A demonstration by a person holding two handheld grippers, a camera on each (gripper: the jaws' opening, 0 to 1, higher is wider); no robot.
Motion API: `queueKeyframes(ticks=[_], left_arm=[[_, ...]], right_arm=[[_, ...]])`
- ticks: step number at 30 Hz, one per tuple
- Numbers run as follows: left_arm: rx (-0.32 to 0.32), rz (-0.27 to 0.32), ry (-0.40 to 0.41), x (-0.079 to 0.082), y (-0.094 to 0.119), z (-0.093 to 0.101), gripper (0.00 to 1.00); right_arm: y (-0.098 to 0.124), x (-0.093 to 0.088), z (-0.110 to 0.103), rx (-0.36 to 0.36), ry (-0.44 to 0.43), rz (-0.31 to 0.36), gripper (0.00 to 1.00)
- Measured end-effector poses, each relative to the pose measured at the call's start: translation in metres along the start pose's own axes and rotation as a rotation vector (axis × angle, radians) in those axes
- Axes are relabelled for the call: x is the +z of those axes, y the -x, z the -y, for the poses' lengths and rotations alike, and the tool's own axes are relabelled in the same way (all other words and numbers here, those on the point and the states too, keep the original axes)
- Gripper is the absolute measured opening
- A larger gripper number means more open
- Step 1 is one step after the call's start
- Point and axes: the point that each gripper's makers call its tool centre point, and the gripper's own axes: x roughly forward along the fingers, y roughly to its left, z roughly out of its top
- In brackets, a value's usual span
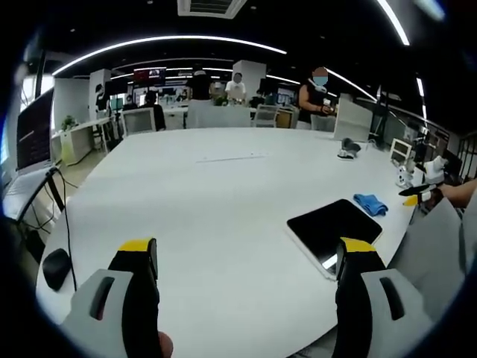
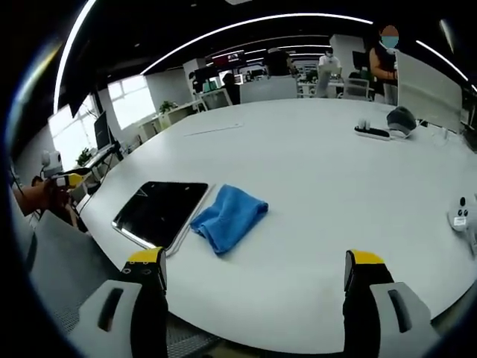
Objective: Wipe the mirror surface with the cleaning cloth until all visible marks leave the cleaned area.
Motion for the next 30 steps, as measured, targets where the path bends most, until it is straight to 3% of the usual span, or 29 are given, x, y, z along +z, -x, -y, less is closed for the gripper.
queueKeyframes(ticks=[15,21,30], left_arm=[[-0.01,-0.004,0.001,0.002,-0.005,0.003,0.99],[-0.004,-0.008,0.006,0.0,-0.004,-0.003,0.99],[0.003,-0.004,0.01,0.002,-0.008,-0.006,0.99]], right_arm=[[0.002,0.004,0.001,-0.004,0.009,0.01,0.98],[-0.001,0.017,-0.003,-0.002,0.004,0.017,0.99],[-0.009,0.056,-0.02,-0.012,0.045,0.002,0.98]])
